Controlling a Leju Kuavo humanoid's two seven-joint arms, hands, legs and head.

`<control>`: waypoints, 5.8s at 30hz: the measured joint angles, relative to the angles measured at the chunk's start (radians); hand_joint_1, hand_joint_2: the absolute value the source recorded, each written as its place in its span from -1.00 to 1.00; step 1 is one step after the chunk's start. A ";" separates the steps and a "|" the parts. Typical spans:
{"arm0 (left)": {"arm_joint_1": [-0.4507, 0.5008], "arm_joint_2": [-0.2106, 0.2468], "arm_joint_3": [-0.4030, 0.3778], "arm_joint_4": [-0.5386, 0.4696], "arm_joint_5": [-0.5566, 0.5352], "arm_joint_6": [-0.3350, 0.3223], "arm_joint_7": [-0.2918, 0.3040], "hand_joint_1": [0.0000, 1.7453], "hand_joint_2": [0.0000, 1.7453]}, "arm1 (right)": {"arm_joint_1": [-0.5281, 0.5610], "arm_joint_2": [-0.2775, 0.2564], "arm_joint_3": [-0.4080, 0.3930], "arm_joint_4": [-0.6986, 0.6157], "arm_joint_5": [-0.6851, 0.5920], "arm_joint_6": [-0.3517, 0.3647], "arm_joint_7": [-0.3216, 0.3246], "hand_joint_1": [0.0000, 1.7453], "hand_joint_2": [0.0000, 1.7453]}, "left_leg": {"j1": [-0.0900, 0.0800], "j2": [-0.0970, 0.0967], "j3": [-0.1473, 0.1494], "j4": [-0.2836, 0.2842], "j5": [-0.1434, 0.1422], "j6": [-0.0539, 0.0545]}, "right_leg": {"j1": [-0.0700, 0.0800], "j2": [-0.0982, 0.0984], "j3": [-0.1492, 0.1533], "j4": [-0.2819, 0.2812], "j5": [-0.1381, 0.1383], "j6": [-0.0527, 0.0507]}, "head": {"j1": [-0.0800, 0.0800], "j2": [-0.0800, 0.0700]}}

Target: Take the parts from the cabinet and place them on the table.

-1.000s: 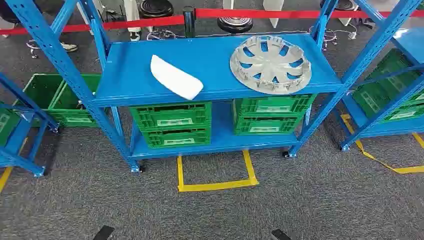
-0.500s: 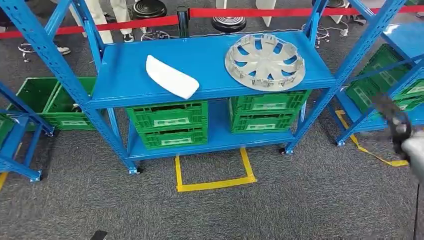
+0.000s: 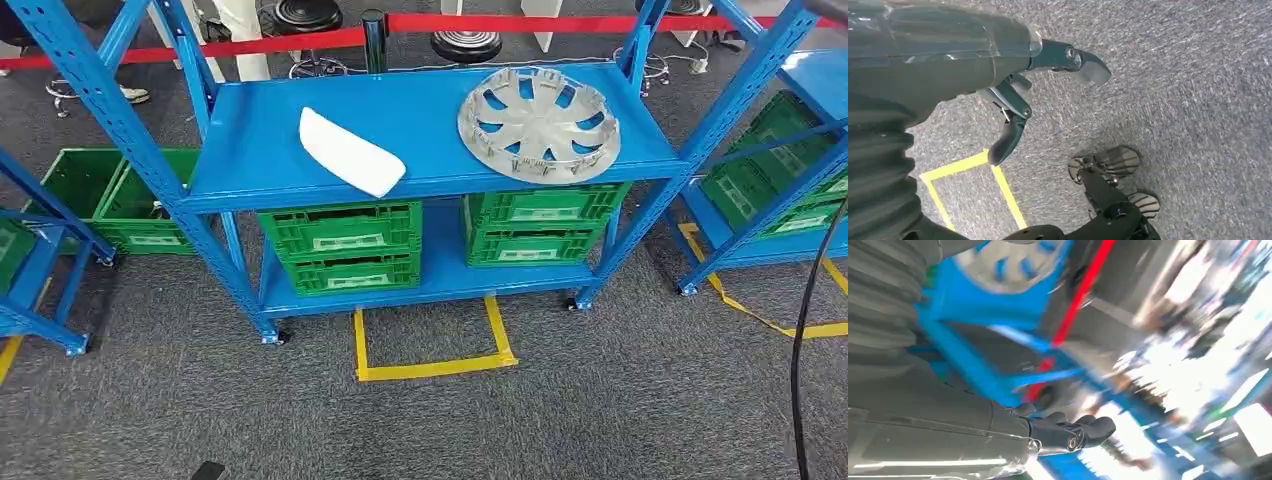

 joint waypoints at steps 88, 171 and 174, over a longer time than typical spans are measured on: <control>-0.072 -0.171 0.248 0.169 -0.309 -0.087 0.049 -1.00 -1.00 | -0.104 0.035 0.178 -0.314 0.133 0.392 0.124 -1.00 1.00 | 0.001 -0.010 -0.002 0.000 0.002 -0.001 | 0.000 -0.009 0.001 -0.002 -0.002 0.001 | 0.001 0.000; -0.058 -0.188 0.323 0.195 -0.393 -0.106 0.029 -1.00 -1.00 | -0.074 0.029 0.172 -0.284 0.163 0.385 0.096 -1.00 1.00 | 0.004 0.007 0.033 0.003 -0.031 0.005 | 0.022 -0.074 -0.113 0.035 0.058 -0.027 | 0.003 0.000; -0.062 -0.188 0.323 0.194 -0.393 -0.106 0.034 -1.00 -1.00 | -0.081 0.032 0.169 -0.287 0.157 0.384 0.107 -1.00 1.00 | 0.000 0.014 0.051 0.002 -0.025 -0.017 | 0.016 -0.073 -0.083 0.000 0.069 -0.028 | 0.005 0.000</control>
